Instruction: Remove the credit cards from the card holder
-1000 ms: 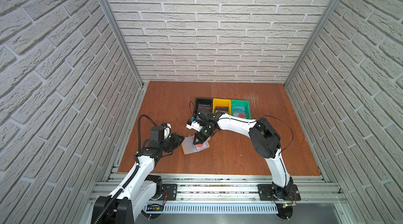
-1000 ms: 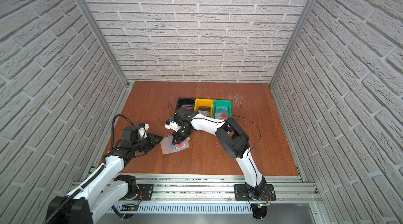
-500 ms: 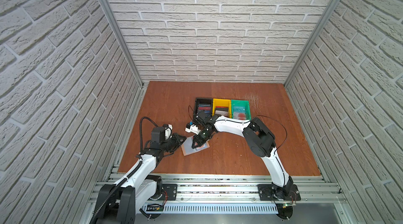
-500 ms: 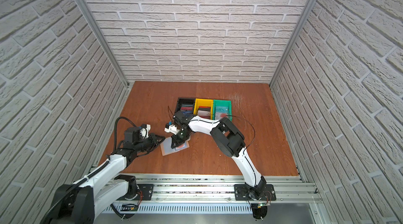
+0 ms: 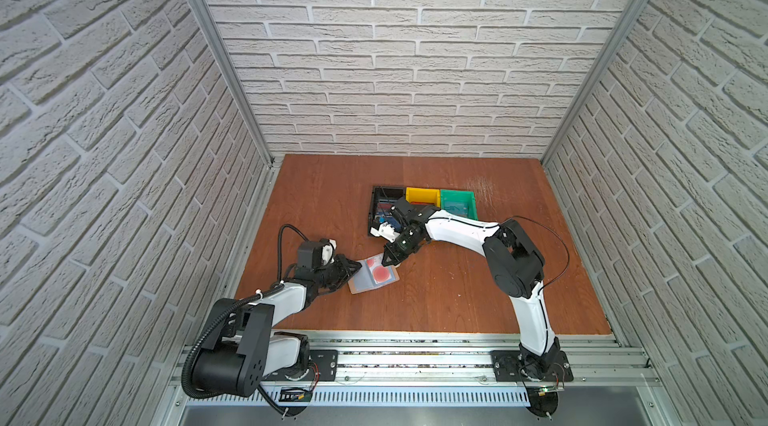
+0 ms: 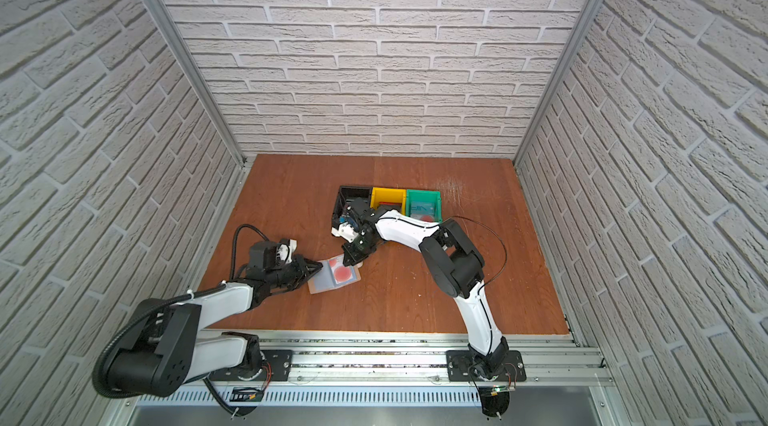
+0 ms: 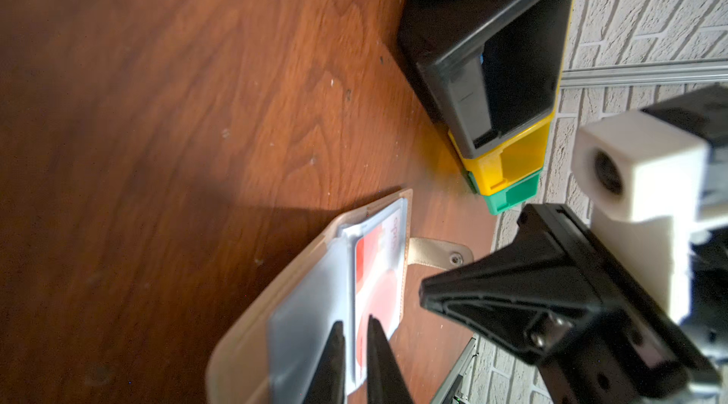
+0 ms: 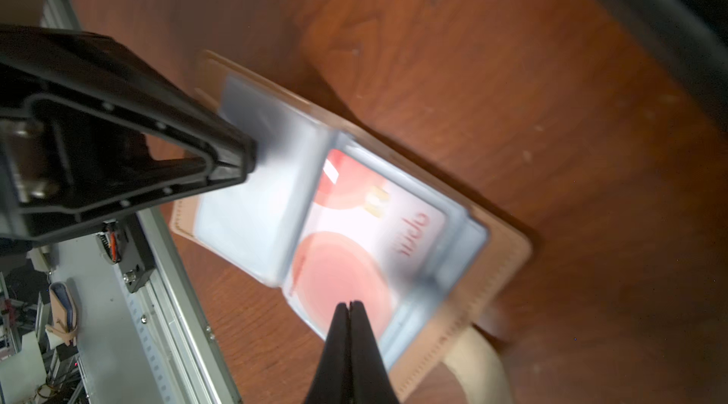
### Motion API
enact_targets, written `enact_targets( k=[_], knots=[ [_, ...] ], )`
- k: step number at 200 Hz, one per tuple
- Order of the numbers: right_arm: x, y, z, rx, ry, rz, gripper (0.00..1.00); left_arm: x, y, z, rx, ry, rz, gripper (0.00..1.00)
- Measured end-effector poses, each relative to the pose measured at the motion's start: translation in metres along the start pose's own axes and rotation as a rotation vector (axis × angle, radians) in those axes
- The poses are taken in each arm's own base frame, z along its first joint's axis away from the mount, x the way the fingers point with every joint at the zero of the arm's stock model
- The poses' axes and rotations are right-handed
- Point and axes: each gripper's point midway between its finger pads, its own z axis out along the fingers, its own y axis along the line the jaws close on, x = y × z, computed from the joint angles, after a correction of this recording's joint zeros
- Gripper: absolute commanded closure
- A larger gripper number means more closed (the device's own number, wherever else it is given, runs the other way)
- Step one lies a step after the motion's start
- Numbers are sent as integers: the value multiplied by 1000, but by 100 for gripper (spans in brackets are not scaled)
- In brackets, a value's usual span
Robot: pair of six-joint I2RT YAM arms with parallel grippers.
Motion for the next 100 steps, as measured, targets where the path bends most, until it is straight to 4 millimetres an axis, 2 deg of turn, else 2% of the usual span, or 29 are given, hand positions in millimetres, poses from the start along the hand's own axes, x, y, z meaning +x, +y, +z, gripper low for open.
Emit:
enact_targets(
  k=[17, 100],
  knots=[
    [0, -8, -2, 9, -1, 17, 94, 0, 2, 3, -1, 6, -2, 86],
    [4, -3, 13, -24, 22, 39, 95, -1, 2, 12, 16, 12, -5, 86]
  ],
)
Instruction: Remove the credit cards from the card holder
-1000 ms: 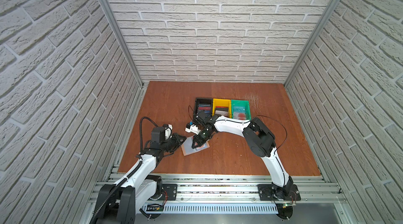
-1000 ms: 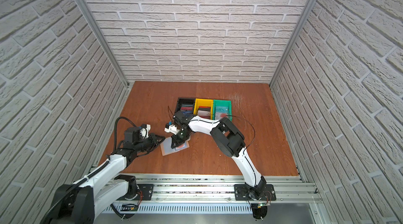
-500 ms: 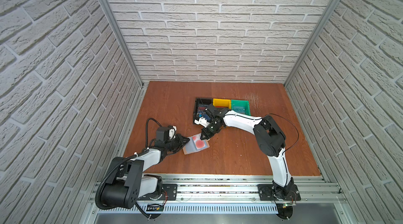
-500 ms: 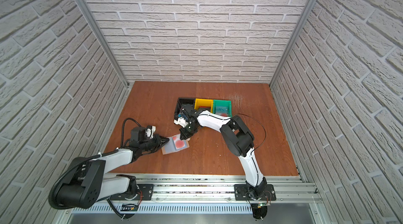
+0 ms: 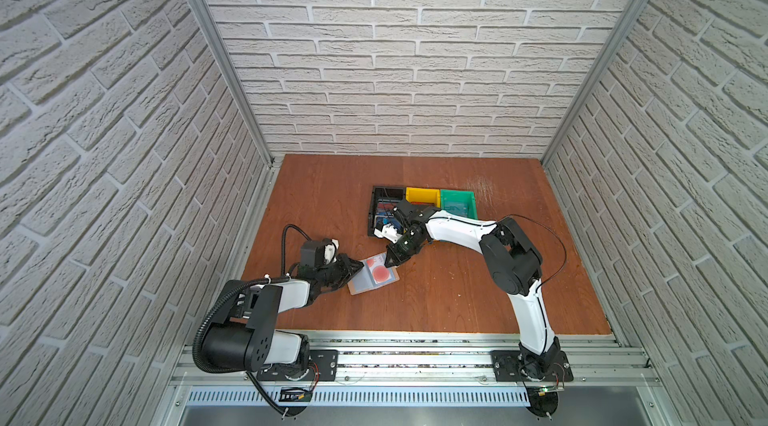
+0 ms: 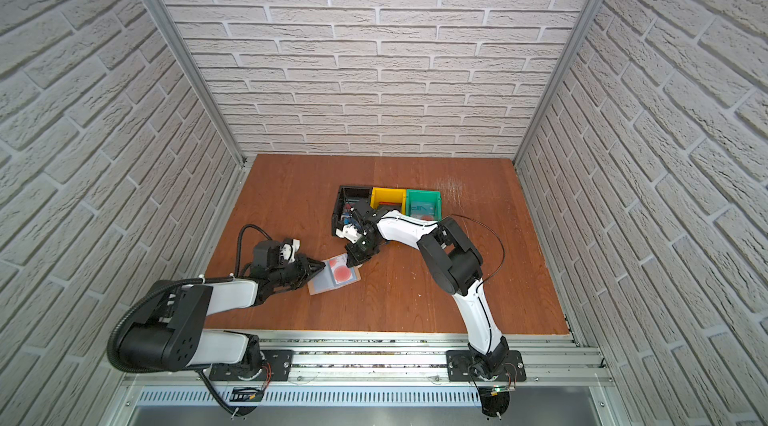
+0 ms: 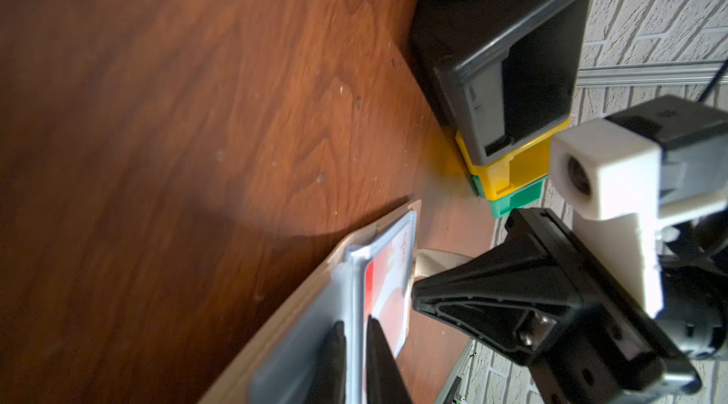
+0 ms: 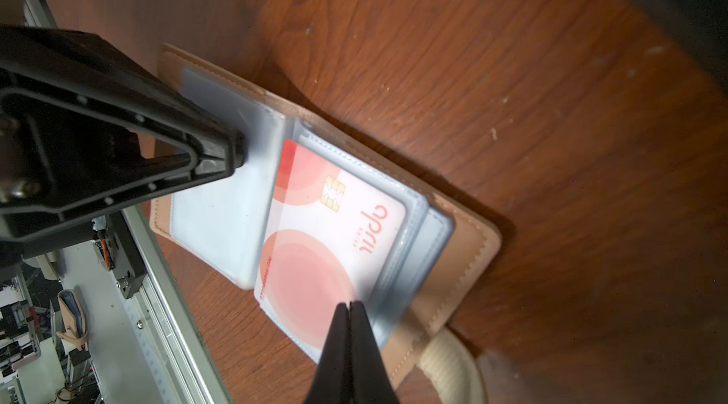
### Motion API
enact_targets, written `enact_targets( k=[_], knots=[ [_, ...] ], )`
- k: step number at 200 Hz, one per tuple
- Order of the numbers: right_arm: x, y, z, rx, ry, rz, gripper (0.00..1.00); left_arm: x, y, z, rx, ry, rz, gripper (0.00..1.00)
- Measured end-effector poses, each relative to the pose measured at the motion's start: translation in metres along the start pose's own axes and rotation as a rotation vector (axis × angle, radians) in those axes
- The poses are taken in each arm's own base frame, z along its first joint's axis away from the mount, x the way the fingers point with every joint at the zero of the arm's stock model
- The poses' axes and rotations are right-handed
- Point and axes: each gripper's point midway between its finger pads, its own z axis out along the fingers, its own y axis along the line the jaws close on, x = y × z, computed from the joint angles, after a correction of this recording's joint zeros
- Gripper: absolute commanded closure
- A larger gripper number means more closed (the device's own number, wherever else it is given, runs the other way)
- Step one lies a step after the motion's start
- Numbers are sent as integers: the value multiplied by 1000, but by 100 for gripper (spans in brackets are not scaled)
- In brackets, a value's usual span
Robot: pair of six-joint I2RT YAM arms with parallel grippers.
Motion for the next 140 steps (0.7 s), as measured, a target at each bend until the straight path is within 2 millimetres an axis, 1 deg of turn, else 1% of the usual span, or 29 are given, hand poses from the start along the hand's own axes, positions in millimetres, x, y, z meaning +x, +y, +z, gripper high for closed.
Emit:
enact_targets(
  k=[67, 140],
  knots=[
    [-3, 5, 8, -41, -4, 10, 95, 0, 0, 1, 1, 0, 1, 86],
    [-2, 7, 11, -56, -9, 8, 94, 3, 1, 6, 2, 14, 2, 87]
  ],
)
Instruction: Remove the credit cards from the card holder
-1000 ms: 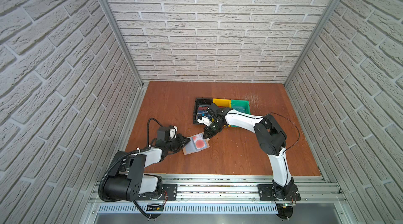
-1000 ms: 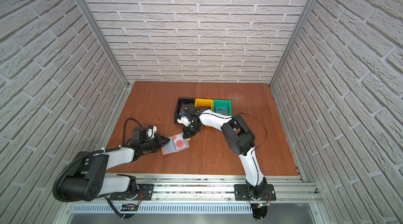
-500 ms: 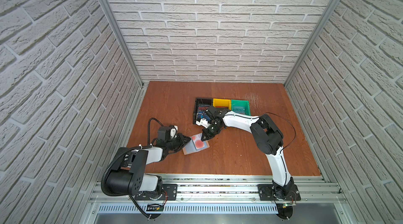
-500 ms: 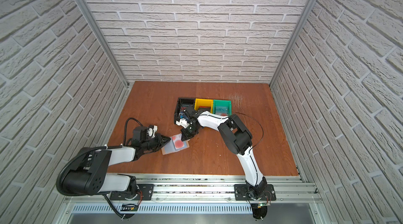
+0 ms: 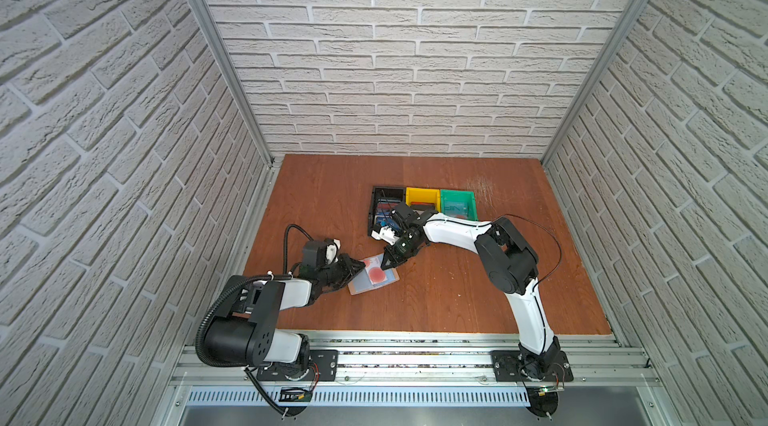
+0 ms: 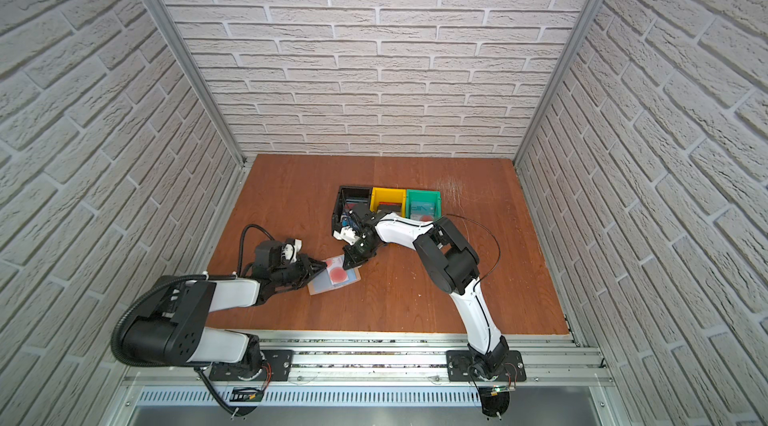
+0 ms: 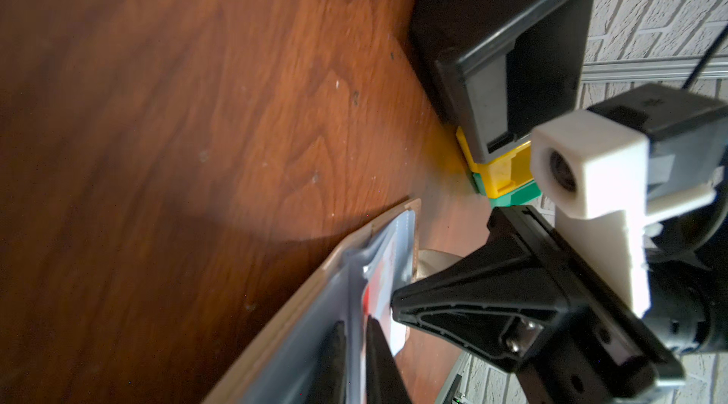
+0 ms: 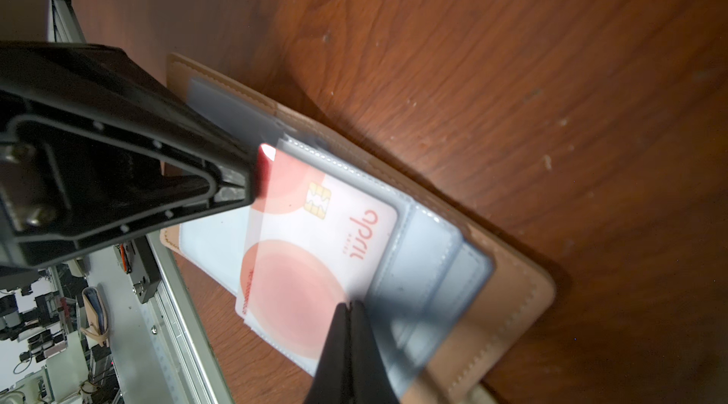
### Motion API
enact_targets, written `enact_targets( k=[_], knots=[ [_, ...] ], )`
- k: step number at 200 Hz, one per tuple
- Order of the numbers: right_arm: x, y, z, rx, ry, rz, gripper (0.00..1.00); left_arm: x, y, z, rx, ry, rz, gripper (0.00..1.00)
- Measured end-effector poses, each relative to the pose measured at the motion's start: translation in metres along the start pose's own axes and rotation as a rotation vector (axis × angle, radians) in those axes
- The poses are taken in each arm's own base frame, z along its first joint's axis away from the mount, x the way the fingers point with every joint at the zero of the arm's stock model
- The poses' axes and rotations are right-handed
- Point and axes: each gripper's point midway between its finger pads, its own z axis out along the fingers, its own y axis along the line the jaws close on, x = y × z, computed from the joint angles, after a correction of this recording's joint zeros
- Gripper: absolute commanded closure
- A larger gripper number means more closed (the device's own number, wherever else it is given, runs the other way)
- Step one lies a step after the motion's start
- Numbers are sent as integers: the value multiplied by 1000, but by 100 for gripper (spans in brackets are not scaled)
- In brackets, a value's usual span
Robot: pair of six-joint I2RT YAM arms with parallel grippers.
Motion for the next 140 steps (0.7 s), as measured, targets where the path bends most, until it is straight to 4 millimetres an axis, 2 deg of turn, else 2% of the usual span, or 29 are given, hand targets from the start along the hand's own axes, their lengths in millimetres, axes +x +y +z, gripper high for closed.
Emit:
enact_targets(
  k=[100, 140],
  knots=[
    [0, 0, 1, -4, -3, -2, 95, 0, -4, 4, 20, 5, 2, 99],
    [0, 0, 1, -6, -3, 3, 94, 1, -4, 4, 20, 7, 3, 99]
  ],
)
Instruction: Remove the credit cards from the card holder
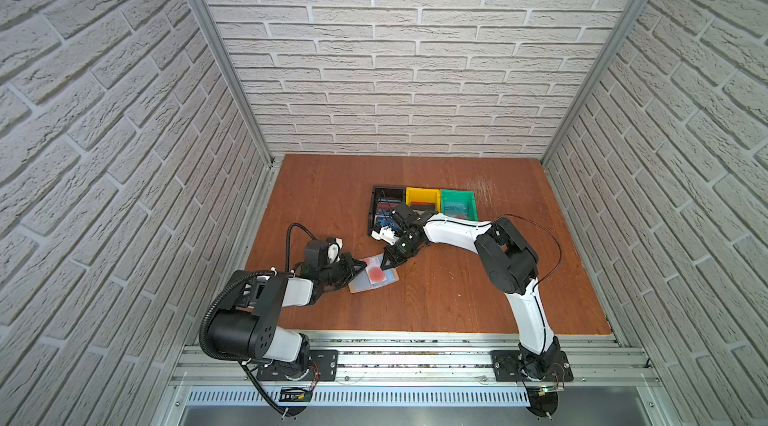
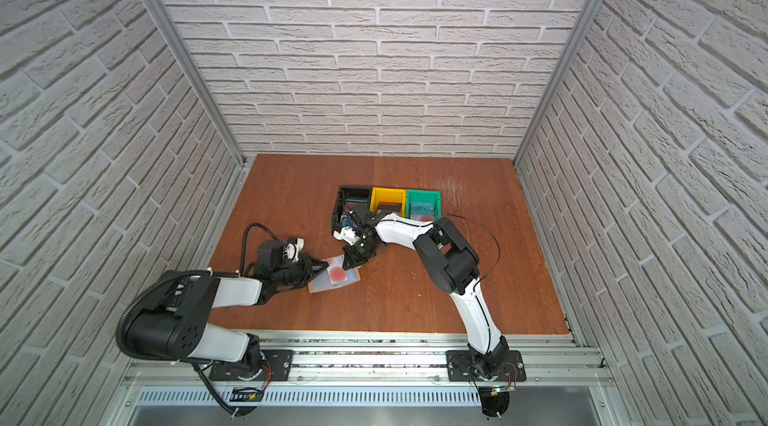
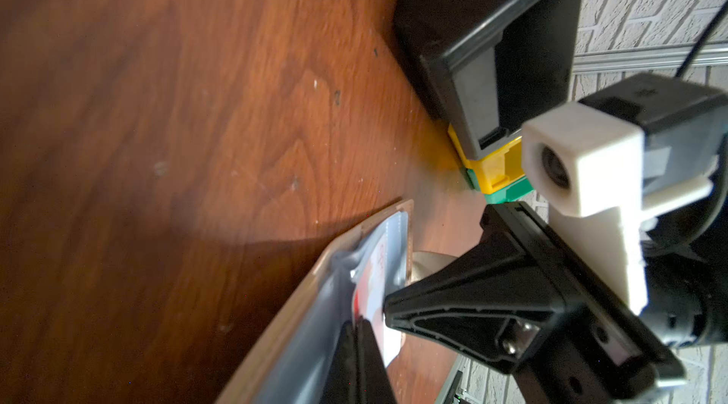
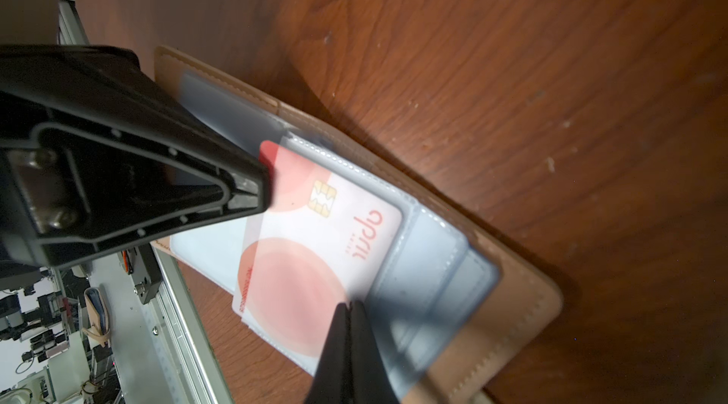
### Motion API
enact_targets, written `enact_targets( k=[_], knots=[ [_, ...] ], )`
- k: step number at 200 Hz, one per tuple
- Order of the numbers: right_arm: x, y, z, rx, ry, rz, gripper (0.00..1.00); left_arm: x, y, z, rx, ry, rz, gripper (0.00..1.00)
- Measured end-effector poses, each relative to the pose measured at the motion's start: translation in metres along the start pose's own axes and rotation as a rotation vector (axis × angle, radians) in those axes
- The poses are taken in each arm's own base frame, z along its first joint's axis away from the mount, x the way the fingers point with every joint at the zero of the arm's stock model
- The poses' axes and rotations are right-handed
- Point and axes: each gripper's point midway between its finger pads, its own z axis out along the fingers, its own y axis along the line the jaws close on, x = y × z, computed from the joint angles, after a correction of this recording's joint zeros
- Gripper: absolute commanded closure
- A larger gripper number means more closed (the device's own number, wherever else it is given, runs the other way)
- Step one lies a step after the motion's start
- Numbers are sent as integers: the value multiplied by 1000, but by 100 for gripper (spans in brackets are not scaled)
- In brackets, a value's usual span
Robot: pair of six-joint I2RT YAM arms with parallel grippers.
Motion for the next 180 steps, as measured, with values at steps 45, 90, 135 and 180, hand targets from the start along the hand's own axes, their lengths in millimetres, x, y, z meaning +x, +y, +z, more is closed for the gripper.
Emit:
enact_targets(
  k=[45, 90, 135, 180],
  knots=[
    [0, 1, 0, -6, -2, 11, 95, -2, 3, -6, -10, -9, 7, 98],
    [0, 1, 1, -9, -2, 19, 95, -3, 9, -15, -32, -17, 17, 98],
    [0, 2, 1, -14, -3, 24, 94, -4, 16, -28, -39, -32, 8, 100],
    [2, 8, 1, -56, 4, 29, 83, -10, 10, -49, -24, -95, 5, 100]
  ],
)
